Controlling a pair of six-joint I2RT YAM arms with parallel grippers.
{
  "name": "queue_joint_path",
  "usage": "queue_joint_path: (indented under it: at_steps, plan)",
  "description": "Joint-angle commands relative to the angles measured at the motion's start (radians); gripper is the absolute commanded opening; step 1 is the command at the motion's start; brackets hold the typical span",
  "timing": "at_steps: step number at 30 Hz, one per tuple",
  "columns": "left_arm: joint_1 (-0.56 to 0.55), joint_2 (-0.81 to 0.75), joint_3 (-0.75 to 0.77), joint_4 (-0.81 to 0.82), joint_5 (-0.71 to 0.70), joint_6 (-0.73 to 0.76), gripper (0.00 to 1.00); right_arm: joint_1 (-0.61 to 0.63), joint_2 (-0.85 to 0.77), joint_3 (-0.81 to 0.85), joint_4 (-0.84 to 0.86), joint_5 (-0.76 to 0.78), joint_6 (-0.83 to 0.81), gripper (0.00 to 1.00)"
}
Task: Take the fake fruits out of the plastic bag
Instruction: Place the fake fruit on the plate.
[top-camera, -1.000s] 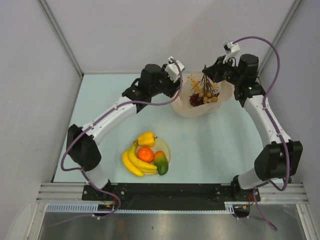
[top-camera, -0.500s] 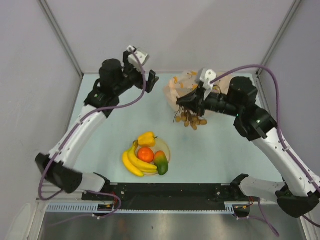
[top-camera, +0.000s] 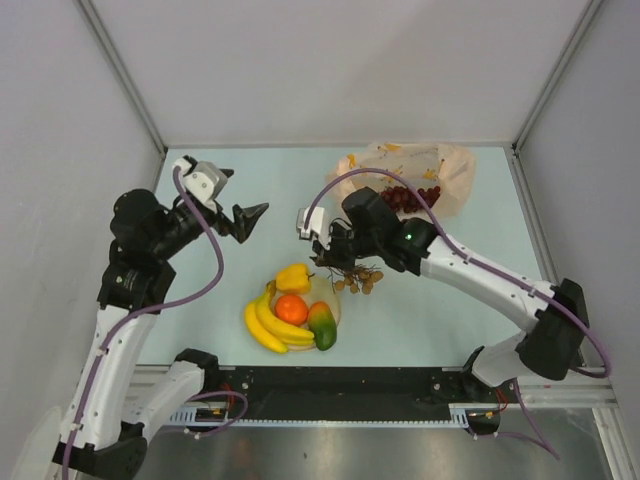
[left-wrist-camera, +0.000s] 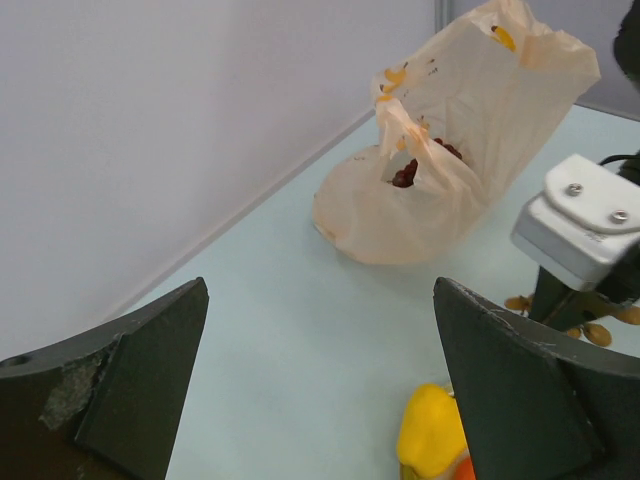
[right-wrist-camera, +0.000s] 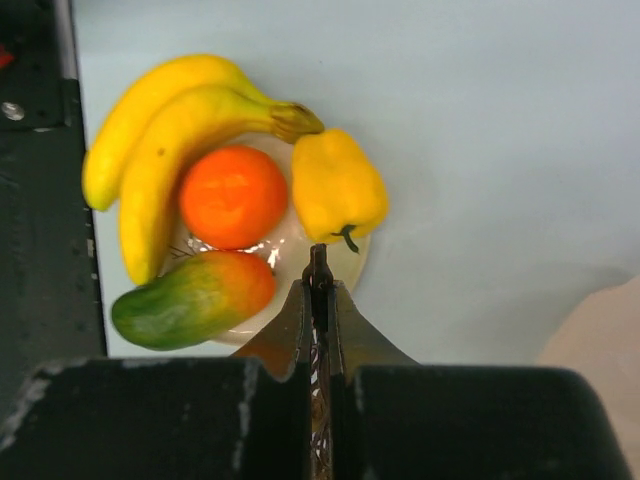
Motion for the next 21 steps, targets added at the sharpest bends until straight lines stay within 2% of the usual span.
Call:
queue_joint_path:
  at_steps: [1,10,17,21]
  plan:
    - [0.079,-0.062,-0.055,-0.007,0.148,-0.054,1.0,-0.005,0.039,0.012,0.096,0.033,-0.084,0.0]
    - [0.159,-0.118,-0.115,0.028,0.196,-0.108,1.0,0.091,0.161,0.011,0.13,-0.003,-0.101,0.0]
    - [0.207,-0.141,-0.152,0.059,0.213,-0.142,1.0,0.109,0.241,0.003,0.189,-0.012,-0.072,0.0]
    - [0.22,-0.144,-0.172,0.08,0.221,-0.168,1.0,0.107,0.266,0.003,0.216,-0.012,-0.056,0.05]
